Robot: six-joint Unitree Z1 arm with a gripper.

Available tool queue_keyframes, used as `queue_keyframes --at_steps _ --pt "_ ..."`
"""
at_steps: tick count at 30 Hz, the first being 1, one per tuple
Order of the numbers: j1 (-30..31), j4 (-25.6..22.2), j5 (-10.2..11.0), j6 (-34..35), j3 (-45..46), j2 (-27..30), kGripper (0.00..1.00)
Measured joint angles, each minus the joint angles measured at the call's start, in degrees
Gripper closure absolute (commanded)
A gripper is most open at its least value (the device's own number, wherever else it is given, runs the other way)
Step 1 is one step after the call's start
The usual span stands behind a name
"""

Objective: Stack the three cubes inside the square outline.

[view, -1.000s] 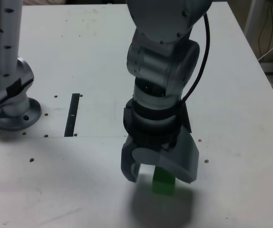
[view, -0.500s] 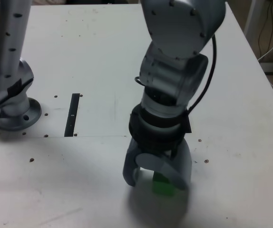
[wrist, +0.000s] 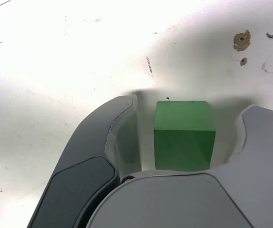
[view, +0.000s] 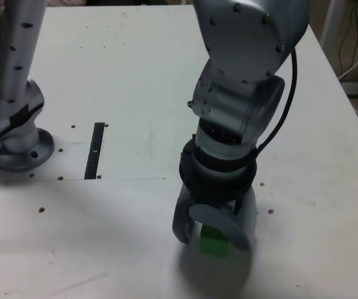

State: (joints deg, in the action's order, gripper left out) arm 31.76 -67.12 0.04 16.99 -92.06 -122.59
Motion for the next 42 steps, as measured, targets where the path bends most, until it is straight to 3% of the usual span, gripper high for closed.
queue_keyframes --at_steps 14,20,26,31,36,42 --pt "-0.57 1.84 -0.13 -0.16 2.42 0.04 0.73" --pt "-1.75 3.17 0.03 -0.52 4.63 1.49 0.8" --pt "-2.9 4.8 1.29 -1.92 6.38 4.17 0.81" --pt "-5.19 0.3 2.78 -5.07 5.95 8.88 0.81" --pt "-8.02 -6.95 6.08 -7.51 2.23 13.27 0.81" --pt "-14.24 -12.48 6.75 -13.51 -3.32 13.84 0.81"
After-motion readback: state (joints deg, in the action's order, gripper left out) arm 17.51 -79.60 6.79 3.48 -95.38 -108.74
